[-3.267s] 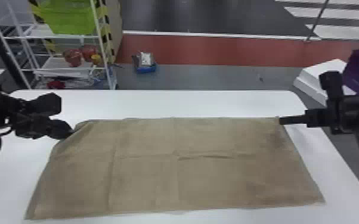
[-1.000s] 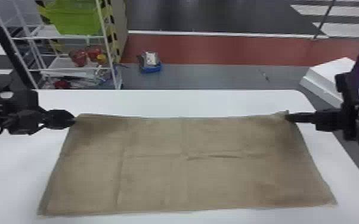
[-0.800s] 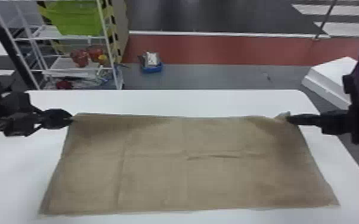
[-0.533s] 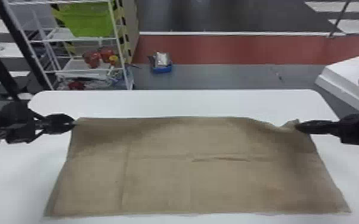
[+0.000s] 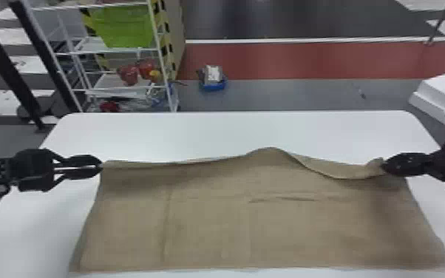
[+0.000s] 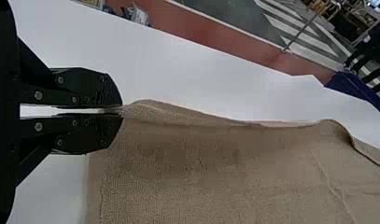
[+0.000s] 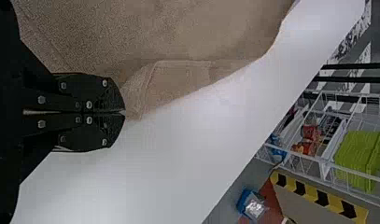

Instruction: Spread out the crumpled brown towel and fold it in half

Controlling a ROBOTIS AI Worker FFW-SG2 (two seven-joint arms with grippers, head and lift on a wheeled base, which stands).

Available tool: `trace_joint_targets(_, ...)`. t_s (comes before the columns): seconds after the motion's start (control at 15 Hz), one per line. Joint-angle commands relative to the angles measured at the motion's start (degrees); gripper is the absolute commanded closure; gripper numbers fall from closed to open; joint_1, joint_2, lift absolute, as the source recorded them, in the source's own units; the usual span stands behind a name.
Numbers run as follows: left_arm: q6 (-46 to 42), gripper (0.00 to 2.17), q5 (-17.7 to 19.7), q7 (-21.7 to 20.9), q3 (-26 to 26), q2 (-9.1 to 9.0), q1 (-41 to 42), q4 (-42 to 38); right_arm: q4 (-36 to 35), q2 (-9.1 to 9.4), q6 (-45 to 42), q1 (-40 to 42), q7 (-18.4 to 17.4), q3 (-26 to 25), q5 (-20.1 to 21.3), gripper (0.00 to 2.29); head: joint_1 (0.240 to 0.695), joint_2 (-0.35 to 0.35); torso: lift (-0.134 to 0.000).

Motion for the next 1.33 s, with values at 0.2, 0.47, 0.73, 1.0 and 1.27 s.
trace_joint_targets(0.2, -5.7, 1.08, 2.8, -0.2, 6.9, 0.26, 5.5, -3.7, -2.1, -4.25, -1.6, 2.7, 0.3, -4.3, -3.8, 1.21, 0.695, 0.048, -0.134)
trace_joint_targets(0.47, -5.9, 1.08, 2.0, -0.1, 6.3, -0.18, 6.7, -3.7, -2.3, -3.29, -5.3, 7.4, 0.3, -1.7, -4.0, 1.21, 0.695, 0.043, -0.134)
trace_joint_targets(0.73, -8.9, 1.08, 3.2, -0.4, 9.0, -0.35, 9.3, -6.9, -7.5, -3.02, -3.2, 8.9, 0.3, -4.3, -6.2, 1.21, 0.695, 0.064, -0.134)
trace_joint_targets(1.0, -11.4, 1.08, 7.1, -2.3, 13.3, -1.32, 17.5, -14.3, -15.9, -3.37, 1.0, 13.6, 0.3, -5.8, -8.0, 1.21, 0.695, 0.072, -0.134)
trace_joint_targets(1.27, -14.3, 1.08, 5.2, -1.0, 13.0, -2.02, 20.8, -14.2, -14.6, -2.67, -1.3, 15.7, 0.3, -2.1, -5.6, 1.21, 0.695, 0.081, -0.134)
